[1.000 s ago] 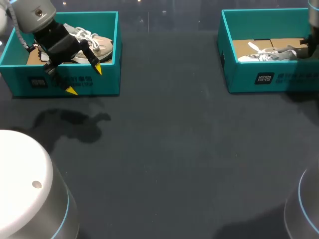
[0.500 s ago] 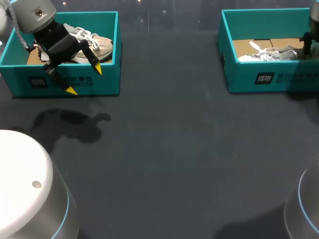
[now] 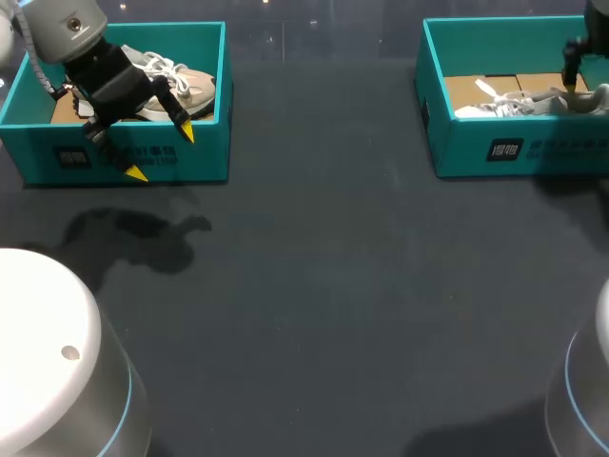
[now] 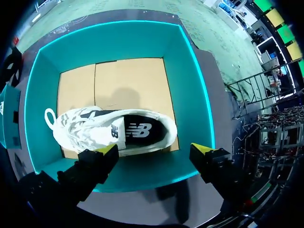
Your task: Take the shoe out of the shoebox, open the shoe tongue, remove and reinsert the insole, then place the shoe into the shoebox
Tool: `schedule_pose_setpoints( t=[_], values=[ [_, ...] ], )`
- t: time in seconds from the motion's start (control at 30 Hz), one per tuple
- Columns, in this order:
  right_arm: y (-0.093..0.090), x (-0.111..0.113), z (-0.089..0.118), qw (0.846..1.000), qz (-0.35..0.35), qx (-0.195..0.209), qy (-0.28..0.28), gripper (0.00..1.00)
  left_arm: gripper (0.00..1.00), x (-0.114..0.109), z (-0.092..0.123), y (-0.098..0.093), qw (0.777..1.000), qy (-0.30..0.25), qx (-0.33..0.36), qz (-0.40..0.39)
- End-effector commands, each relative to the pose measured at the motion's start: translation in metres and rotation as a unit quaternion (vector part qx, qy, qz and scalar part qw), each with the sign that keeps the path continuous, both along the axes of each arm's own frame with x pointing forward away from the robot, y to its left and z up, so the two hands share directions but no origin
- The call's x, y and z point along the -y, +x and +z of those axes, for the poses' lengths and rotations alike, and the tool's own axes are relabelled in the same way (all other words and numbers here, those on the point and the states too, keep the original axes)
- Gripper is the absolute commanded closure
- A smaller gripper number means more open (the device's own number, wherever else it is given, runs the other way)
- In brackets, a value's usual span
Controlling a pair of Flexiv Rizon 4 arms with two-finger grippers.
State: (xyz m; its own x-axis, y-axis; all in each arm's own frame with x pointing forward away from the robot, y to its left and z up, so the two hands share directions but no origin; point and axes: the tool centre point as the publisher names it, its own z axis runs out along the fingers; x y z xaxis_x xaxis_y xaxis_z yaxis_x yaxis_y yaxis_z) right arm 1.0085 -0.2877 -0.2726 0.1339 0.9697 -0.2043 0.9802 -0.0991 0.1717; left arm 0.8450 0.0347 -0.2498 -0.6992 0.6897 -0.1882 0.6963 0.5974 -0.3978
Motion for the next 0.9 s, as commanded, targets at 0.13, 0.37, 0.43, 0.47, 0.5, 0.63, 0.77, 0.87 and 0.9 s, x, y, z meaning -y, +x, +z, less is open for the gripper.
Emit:
schedule_pose_setpoints(
  t=[0.13,0.37,0.43,0.47,0.5,0.63,0.77,0.87,0.9],
  values=[
    [-0.032,-0.024,0.028,1.0,0.008,0.018,0.009,0.0,0.0,0.0,0.0,0.0,1.0,0.001,0.0,-0.001],
    [-0.055,-0.054,0.046,1.0,-0.005,0.025,0.012,0.0,0.0,0.0,0.0,0.0,1.0,0.001,0.0,-0.001],
    [-0.06,-0.06,0.05,0.999,-0.008,0.026,0.022,0.0,0.0,0.0,0.0,0.0,1.0,0.001,0.0,-0.001],
    [-0.064,-0.063,0.052,0.999,-0.008,0.028,0.029,0.0,0.0,0.0,0.0,0.0,1.0,0.001,0.0,-0.001],
    [-0.064,-0.063,0.052,0.999,-0.008,0.028,0.029,0.0,0.0,0.0,0.0,0.0,1.0,0.001,0.0,-0.001],
    [-0.064,-0.063,0.052,0.999,-0.008,0.028,0.029,0.0,0.0,0.0,0.0,0.0,1.0,0.001,0.0,-0.001],
    [-0.064,-0.063,0.052,0.999,-0.008,0.028,0.029,0.0,0.0,0.0,0.0,0.0,1.0,0.001,0.0,-0.001],
    [-0.064,-0.063,0.052,0.999,-0.008,0.028,0.029,0.0,0.0,0.0,0.0,0.0,1.0,0.001,0.0,-0.001],
    [-0.064,-0.063,0.052,0.999,-0.008,0.028,0.029,0.0,0.0,0.0,0.0,0.0,1.0,0.001,0.0,-0.001]
  ],
)
